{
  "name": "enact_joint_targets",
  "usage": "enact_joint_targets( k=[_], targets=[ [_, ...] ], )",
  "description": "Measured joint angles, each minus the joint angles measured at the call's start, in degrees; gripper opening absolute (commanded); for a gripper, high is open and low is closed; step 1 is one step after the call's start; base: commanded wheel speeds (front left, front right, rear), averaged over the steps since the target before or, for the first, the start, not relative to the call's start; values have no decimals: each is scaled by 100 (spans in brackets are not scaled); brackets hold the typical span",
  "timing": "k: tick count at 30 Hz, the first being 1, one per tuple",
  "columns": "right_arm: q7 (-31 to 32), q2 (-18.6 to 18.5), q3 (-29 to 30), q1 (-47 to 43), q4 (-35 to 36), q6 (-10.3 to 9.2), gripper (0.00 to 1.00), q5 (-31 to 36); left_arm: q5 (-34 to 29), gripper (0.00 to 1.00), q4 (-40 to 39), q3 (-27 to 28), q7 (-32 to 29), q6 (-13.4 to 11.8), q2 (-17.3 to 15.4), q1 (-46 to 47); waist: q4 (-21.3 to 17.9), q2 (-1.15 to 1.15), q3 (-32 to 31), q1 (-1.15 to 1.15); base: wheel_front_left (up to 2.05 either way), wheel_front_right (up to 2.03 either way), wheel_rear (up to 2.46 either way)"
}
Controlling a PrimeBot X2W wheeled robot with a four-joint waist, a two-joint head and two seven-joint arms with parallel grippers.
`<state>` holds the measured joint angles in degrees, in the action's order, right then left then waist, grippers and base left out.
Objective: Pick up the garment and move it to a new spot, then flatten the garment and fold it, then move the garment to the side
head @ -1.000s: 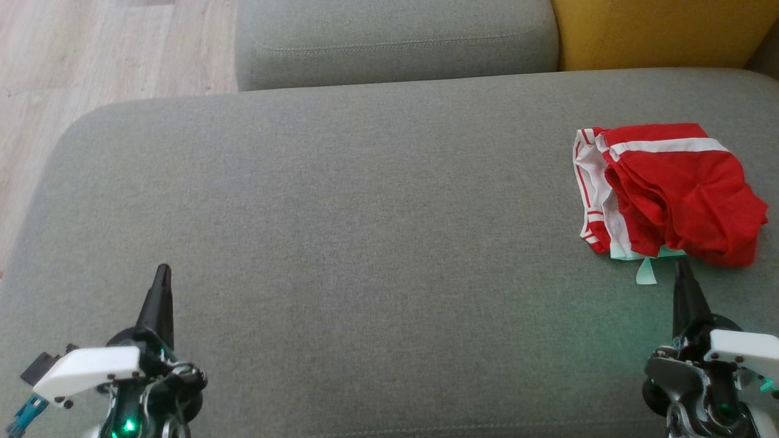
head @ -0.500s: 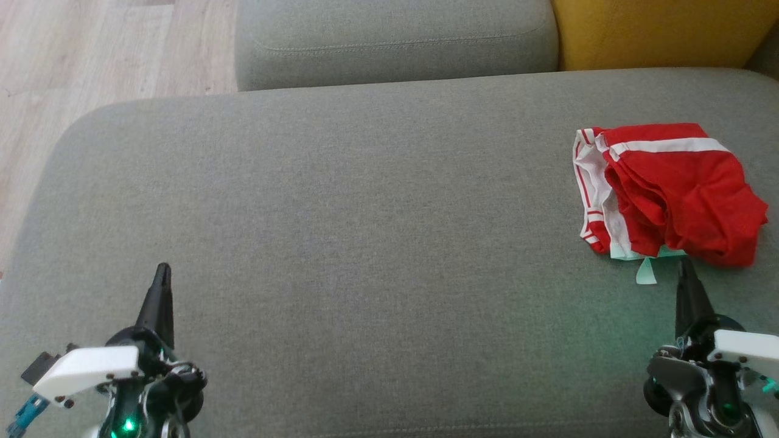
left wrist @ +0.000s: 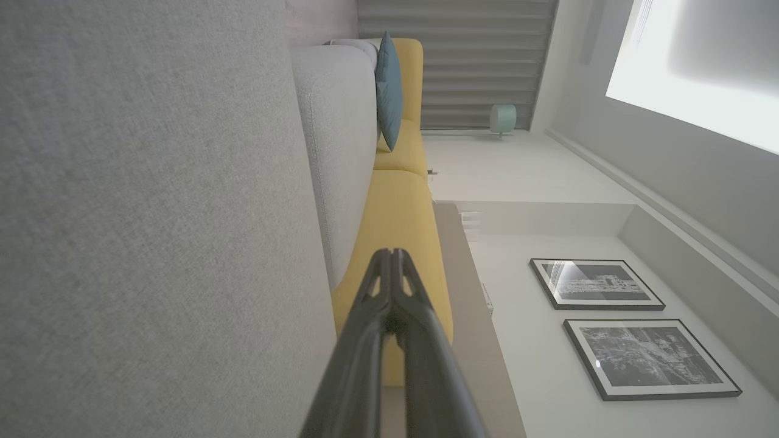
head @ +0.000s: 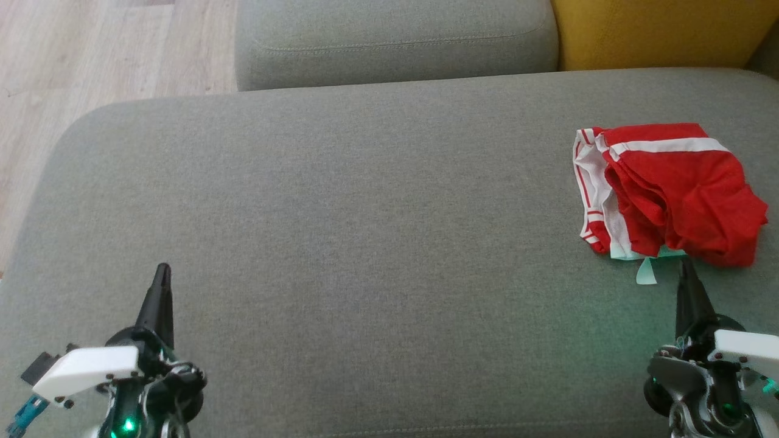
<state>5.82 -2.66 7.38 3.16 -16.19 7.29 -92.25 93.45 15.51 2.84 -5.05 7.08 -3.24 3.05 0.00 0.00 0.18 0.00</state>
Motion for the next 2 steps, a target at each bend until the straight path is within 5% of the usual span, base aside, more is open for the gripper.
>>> enact_joint_targets(
  k=[2],
  targets=[
    [0, 0, 1, 0, 0, 0, 0, 0, 0, 0, 0, 1, -2, 0, 1, 0, 0, 0, 0, 0, 0, 0, 0]
  ],
)
